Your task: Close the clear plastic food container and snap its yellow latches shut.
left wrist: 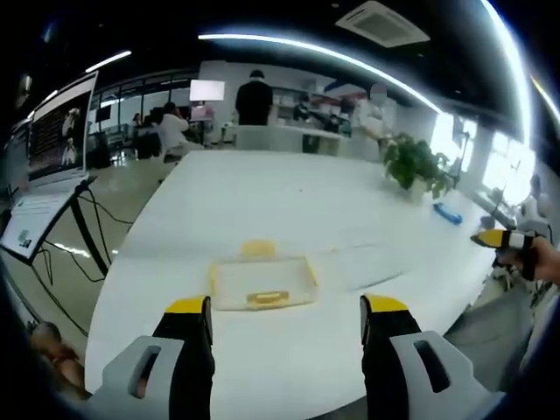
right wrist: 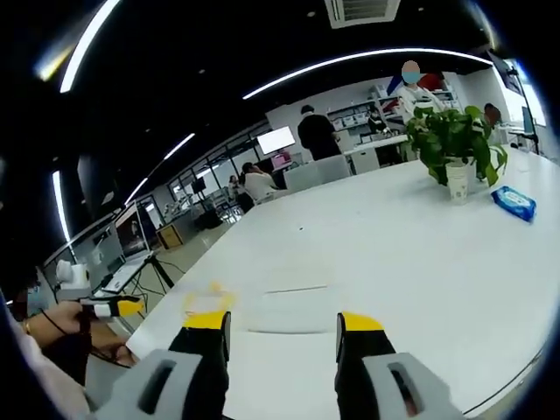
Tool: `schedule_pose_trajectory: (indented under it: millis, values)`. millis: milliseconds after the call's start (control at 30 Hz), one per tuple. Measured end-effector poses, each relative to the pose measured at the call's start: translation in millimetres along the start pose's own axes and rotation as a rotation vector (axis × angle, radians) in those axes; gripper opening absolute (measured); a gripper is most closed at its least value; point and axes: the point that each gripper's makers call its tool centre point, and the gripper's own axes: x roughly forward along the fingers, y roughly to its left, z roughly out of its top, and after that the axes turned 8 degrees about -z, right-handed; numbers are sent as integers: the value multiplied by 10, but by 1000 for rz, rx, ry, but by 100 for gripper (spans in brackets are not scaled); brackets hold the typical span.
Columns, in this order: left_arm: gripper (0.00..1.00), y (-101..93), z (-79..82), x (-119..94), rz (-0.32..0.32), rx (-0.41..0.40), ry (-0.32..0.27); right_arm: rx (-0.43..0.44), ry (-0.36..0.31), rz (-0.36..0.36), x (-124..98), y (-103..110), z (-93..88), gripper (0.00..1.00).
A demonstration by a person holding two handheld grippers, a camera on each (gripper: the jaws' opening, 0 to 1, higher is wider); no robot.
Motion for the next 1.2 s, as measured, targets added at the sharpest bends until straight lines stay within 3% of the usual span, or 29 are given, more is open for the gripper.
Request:
schedule_pose_trajectory:
  millis: [267,567,767,1200]
  values:
    - [67,38,5,-12,11,3,0,-23,-4,-8,22,-35,52,47]
    - [67,104,-12,-30,24,12,7,-16,9,-15,45,-7,-27,47]
    - [67,90,24,-35,17,11,-29,-60,-8,-41,30,-44,-8,44]
    - [67,84,-61,-10,14,9,4,-52,22,-45,49,-50,-76,45]
